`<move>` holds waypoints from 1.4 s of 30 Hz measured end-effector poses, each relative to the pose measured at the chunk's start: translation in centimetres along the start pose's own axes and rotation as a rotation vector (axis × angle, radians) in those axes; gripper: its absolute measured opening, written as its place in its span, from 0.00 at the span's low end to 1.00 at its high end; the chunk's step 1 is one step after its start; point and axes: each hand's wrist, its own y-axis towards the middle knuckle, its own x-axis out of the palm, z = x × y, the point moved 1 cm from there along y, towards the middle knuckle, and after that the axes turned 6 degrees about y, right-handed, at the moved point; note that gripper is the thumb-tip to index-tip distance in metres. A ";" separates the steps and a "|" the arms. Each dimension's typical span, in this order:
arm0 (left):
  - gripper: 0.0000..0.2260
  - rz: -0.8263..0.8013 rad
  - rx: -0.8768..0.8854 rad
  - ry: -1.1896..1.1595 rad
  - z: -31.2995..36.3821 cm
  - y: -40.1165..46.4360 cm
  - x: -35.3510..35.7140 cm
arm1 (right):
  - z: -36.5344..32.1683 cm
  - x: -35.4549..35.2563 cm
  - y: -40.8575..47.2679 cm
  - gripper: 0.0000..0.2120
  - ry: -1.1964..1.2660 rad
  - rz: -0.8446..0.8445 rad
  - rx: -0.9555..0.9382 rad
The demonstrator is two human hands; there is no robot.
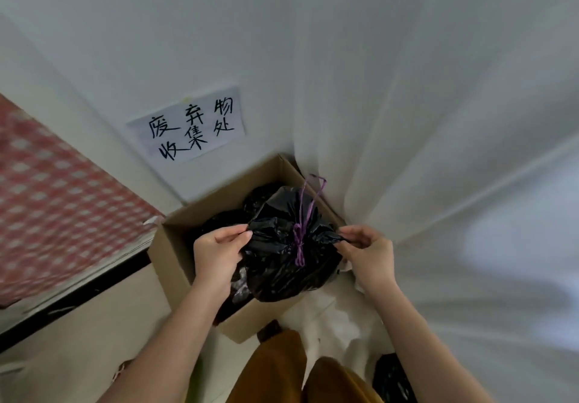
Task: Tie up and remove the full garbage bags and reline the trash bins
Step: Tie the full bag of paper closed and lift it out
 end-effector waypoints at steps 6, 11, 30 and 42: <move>0.08 0.123 -0.159 -0.032 -2.0 8.1 -0.4 | 2.7 7.0 6.5 0.14 -0.053 -0.057 0.118; 0.07 0.211 -0.342 -0.090 -7.5 14.0 0.2 | 8.2 11.8 12.4 0.15 -0.071 -0.126 0.245; 0.05 0.389 -0.500 -0.130 -27.0 32.5 8.3 | 30.5 21.0 30.5 0.14 -0.134 -0.368 0.348; 0.05 0.495 -0.386 -0.046 -23.9 31.8 6.6 | 26.3 21.2 31.1 0.17 -0.214 -0.486 0.154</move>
